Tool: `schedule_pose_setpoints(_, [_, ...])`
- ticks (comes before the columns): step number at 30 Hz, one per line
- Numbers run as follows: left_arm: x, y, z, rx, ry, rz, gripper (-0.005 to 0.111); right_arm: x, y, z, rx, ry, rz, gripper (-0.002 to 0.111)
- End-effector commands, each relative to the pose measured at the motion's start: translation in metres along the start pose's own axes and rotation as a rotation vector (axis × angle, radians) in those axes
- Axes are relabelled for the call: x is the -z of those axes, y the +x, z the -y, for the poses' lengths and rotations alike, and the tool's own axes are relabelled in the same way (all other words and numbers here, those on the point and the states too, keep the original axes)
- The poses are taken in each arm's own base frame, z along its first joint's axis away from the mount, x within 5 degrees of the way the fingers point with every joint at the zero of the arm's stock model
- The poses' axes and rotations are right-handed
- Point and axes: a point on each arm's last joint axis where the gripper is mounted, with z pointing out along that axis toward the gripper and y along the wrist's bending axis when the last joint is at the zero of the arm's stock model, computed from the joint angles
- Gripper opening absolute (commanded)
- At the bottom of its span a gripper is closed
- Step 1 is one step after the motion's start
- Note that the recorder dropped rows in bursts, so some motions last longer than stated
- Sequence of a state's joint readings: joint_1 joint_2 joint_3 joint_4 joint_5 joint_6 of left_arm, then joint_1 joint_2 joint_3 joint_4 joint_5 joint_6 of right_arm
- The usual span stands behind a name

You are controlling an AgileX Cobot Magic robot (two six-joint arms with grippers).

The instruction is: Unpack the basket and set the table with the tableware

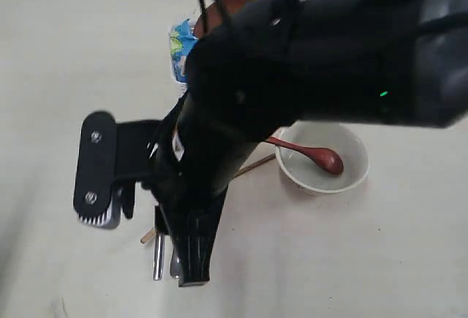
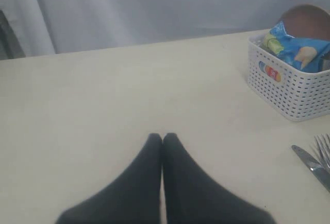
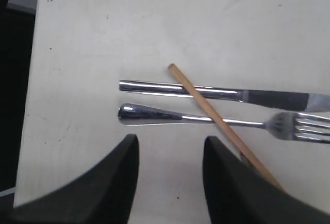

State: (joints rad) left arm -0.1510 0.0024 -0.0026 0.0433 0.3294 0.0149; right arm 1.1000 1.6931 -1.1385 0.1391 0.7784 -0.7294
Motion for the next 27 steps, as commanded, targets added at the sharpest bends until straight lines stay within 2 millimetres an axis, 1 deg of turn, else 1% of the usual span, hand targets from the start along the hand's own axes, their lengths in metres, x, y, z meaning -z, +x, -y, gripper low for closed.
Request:
schedule_pose_setpoints(1, [0.0,0.0,0.0,0.003,-0.003,0.009,0.0,-0.029,-0.01,-0.005,0.059,0.0,-0.011,0.04])
schedule_pose_setpoints(8, [0.0,0.0,0.0,0.003,-0.003,0.009,0.0,-0.052,-0.02,0.004,0.092,0.006,-0.038,0.04])
schedule_pose_setpoints(11, [0.0,0.0,0.0,0.003,-0.003,0.009,0.0,-0.06,-0.021,0.008,0.119,0.018,-0.063,0.04])
schedule_pose_setpoints(16, [0.0,0.0,0.0,0.003,-0.003,0.009,0.0,-0.072,-0.015,0.008,0.142,-0.002,-0.124,0.04])
schedule_pose_setpoints(25, [0.0,0.0,0.0,0.003,-0.003,0.009,0.0,-0.077,-0.018,0.011,0.139,0.033,-0.092,0.04])
schedule_pose_setpoints(27, [0.0,0.0,0.0,0.003,-0.003,0.009,0.0,-0.082,-0.016,0.011,0.146,0.029,-0.106,0.04])
